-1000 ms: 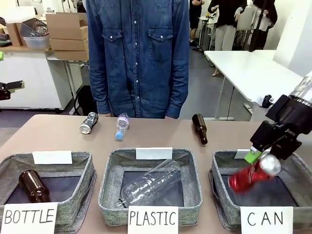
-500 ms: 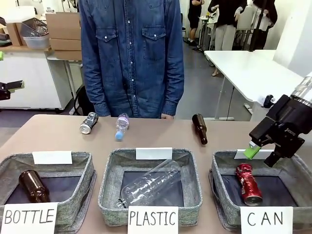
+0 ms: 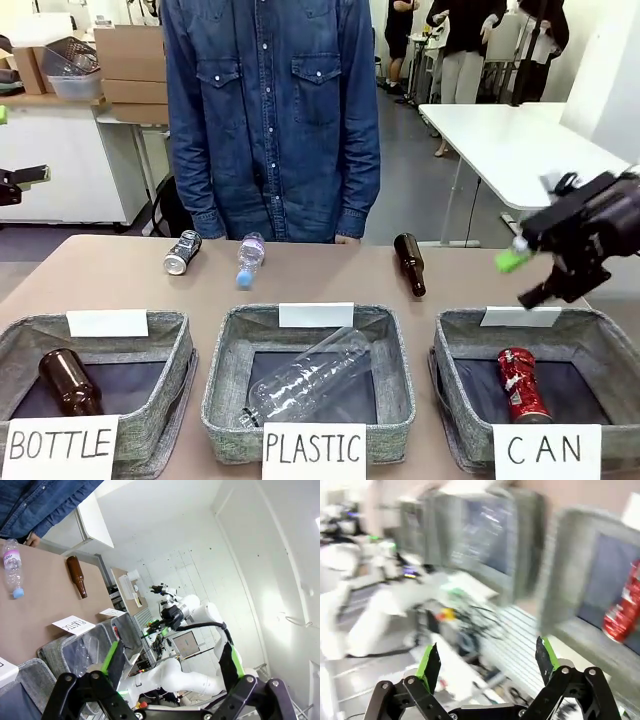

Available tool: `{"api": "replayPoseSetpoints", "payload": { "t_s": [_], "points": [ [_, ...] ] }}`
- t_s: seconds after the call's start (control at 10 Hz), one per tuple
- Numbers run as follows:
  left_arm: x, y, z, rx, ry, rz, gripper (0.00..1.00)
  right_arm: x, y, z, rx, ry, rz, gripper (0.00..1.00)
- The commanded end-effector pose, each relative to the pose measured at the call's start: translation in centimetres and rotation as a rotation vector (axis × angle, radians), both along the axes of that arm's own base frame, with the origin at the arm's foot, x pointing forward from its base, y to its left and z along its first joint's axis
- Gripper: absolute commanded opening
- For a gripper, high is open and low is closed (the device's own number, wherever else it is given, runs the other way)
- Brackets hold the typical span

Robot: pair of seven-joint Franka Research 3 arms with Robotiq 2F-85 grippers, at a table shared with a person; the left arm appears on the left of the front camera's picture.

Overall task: Sort the can waste into the basket.
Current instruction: Pick up the can waste from the table and place it in the right Fabric basket.

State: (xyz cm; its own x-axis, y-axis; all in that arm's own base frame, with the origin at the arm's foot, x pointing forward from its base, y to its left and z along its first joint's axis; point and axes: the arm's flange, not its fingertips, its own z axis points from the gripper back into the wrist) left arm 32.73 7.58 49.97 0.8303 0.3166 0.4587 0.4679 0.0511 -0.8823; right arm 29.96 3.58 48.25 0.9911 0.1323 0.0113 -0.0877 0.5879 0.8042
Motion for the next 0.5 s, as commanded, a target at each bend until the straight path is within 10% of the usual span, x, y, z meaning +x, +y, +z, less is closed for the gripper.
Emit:
{"api": "replayPoseSetpoints", "payload": {
  "t_s": [0.0,0.3,0.4],
  "points": [
    [-0.2,-0.3,0.0,-0.018,-0.026,0.000,1.00,0.3,-0.3,0.2,0.695,-0.110,-0.155,1.00],
    [-0.2,-0.3,0.0,-0.018,-0.026,0.000,1.00,0.6,-1.0,0.1,0.903,-0.253,-0.326,1.00],
    [-0.2,-0.3,0.0,-0.018,-0.026,0.000,1.00,1.7,-1.9,2.9,0.477,-0.021,-0.159,1.00]
  ]
}}
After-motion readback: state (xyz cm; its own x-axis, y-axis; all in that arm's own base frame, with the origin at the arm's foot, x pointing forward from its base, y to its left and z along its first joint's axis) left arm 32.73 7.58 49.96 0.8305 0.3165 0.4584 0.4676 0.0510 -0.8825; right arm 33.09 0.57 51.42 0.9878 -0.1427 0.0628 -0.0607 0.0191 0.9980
